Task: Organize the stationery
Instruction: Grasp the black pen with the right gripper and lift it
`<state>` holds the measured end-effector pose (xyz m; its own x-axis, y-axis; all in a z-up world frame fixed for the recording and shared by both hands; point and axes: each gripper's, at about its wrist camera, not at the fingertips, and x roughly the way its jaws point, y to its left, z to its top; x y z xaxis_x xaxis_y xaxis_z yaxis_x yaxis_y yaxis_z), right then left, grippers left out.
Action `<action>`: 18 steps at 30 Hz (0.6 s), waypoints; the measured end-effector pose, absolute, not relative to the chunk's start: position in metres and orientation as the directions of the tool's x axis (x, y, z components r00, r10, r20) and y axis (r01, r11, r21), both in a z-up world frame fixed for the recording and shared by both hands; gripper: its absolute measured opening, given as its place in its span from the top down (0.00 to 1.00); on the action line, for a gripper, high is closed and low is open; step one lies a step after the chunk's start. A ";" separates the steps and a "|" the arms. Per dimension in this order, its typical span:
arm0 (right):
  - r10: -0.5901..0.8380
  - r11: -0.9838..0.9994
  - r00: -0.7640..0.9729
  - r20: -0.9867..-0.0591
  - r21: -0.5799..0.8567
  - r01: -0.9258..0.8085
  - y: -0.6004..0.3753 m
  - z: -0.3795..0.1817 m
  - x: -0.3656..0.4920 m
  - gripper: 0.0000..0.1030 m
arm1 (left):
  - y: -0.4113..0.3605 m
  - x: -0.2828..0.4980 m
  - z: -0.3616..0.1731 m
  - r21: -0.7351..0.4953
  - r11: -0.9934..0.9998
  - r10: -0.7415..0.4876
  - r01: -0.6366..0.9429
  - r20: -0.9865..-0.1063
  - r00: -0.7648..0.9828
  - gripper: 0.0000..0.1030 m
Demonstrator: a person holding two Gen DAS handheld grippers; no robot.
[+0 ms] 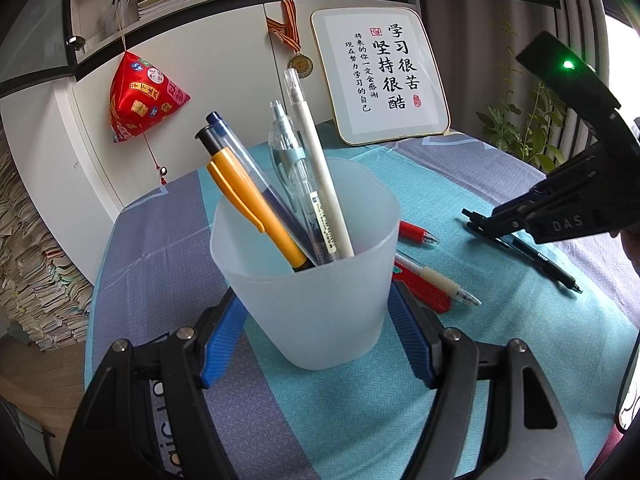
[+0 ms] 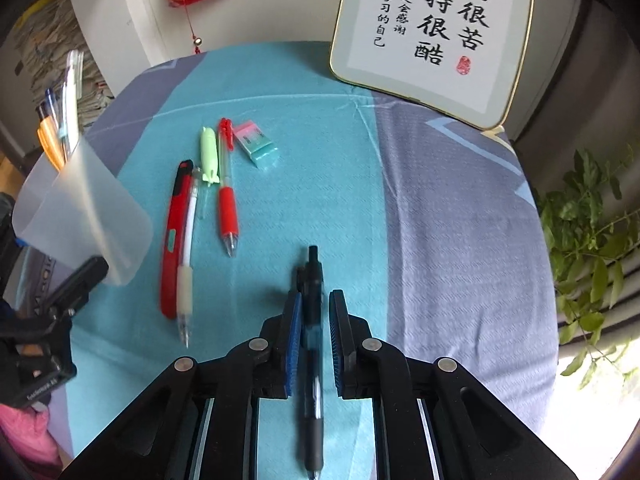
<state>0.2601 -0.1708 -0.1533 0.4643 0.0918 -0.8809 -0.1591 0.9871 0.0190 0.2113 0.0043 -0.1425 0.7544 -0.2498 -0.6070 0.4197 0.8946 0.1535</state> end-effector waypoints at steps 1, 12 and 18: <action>0.091 0.987 0.463 -0.882 0.018 -0.158 -0.170 -0.153 0.261 0.89 | 0.004 0.211 -0.143 0.154 0.895 -0.250 0.420 -0.607 0.755 0.32; 0.086 0.985 0.453 -0.888 0.009 -0.170 -0.163 -0.155 0.274 0.72 | 0.004 0.212 -0.143 0.152 0.895 -0.250 0.420 -0.607 0.754 0.32; 0.085 0.984 0.446 -0.891 0.006 -0.176 -0.165 -0.158 0.280 0.83 | 0.004 0.212 -0.143 0.153 0.895 -0.250 0.420 -0.607 0.754 0.32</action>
<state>0.2799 -0.1647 -0.1582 0.4458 0.0850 -0.8911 -0.1759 0.9844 0.0060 0.2117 0.0044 -0.1428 0.7544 -0.2503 -0.6068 0.4200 0.8945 0.1532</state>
